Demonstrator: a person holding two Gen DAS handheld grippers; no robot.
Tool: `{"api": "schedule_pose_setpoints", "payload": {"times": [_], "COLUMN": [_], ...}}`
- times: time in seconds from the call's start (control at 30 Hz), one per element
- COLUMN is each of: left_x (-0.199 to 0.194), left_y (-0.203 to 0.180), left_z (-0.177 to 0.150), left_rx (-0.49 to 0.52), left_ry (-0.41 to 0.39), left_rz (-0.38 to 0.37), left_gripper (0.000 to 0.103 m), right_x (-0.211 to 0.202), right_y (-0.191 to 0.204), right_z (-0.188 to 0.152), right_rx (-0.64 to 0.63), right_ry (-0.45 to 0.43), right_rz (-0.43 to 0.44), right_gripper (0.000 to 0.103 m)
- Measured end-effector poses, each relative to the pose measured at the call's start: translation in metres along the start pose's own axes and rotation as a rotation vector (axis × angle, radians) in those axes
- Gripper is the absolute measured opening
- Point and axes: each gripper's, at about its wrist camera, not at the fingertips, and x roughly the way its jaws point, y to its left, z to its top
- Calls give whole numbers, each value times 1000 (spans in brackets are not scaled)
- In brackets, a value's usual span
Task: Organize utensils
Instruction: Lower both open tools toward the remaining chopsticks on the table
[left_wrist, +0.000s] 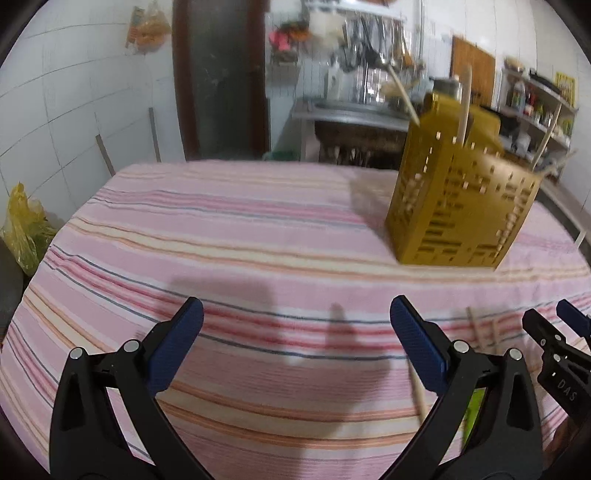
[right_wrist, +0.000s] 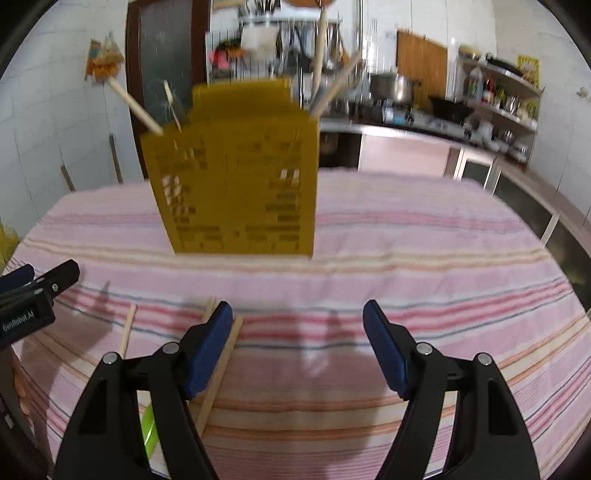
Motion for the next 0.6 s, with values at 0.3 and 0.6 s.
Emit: {"api": "schedule_pose_setpoints", "payload": {"times": [0.3,0.6], "left_x": [10,5], "left_y": [-11,-26], "left_z": [-7,-16], "left_rx": [32,73], "left_ry": [50,65], "left_rz": [-6,-22], "left_gripper": [98,98], "right_x": [24,22], "right_y": [23,32], "right_z": [-8,-18], "right_rx": [-43,-66], "right_ry": [131,165], "right_rz": [9,73], "right_gripper": [46,10]}}
